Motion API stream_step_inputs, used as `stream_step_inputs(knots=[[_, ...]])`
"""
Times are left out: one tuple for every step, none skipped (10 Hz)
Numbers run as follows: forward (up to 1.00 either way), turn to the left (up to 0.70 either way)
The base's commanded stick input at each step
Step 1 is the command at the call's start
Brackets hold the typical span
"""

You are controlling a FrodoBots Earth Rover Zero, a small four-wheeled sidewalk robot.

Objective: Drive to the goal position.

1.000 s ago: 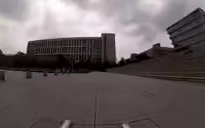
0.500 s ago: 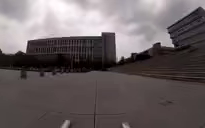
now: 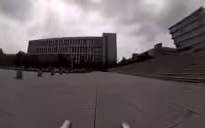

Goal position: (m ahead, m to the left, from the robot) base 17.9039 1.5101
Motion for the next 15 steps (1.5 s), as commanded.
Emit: stream_step_inputs(knots=[[1.00,0.00],[1.00,0.00],[1.00,0.00],[1.00,0.00],[1.00,0.00],[1.00,0.00],[1.00,0.00],[1.00,0.00],[1.00,0.00],[1.00,0.00],[1.00,0.00],[1.00,0.00],[1.00,0.00],[1.00,0.00],[1.00,-0.07]])
